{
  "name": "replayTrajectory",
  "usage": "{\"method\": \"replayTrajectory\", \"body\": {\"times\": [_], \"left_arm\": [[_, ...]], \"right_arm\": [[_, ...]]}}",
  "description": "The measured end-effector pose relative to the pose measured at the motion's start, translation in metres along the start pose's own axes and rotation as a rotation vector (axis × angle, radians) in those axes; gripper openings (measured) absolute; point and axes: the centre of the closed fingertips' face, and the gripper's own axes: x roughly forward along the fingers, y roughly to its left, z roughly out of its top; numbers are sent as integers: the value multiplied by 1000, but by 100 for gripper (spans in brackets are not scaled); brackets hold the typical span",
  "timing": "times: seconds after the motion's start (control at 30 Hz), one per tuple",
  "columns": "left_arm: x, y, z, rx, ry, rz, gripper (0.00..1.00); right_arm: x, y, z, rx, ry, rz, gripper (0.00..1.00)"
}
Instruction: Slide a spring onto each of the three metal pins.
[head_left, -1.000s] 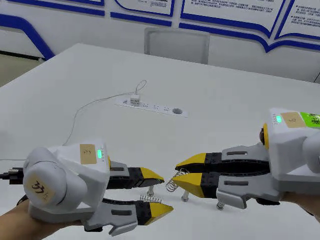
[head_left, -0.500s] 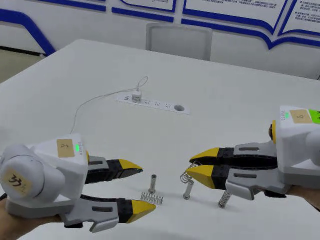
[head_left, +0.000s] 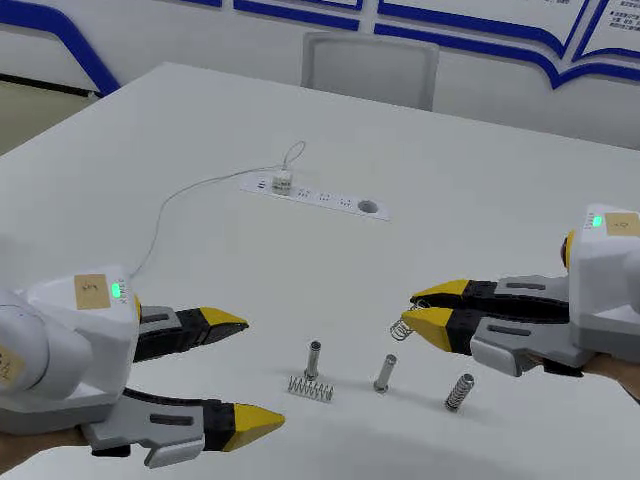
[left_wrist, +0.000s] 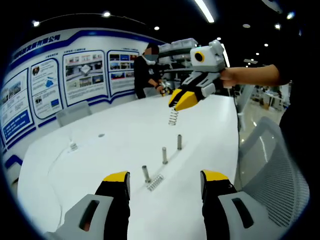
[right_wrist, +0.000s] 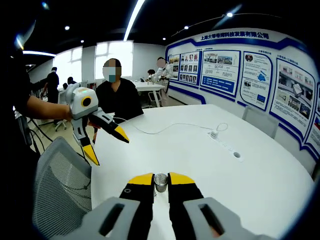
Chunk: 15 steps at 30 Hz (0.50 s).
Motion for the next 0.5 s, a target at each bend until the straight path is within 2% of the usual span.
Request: {"method": "replayTrajectory", "body": {"times": [0.1, 0.3, 0.5], "left_arm": [[-3, 5, -4, -15, 3, 15, 61], [-5, 10, -17, -37, 42, 34, 66], [-6, 13, -22, -63, 40, 46, 69]], "right_arm": [[3, -7, -6, 13, 17, -22, 11], [11, -19, -19, 32, 55, -44, 11], [21, -30, -32, 57, 83, -59, 11]]}}
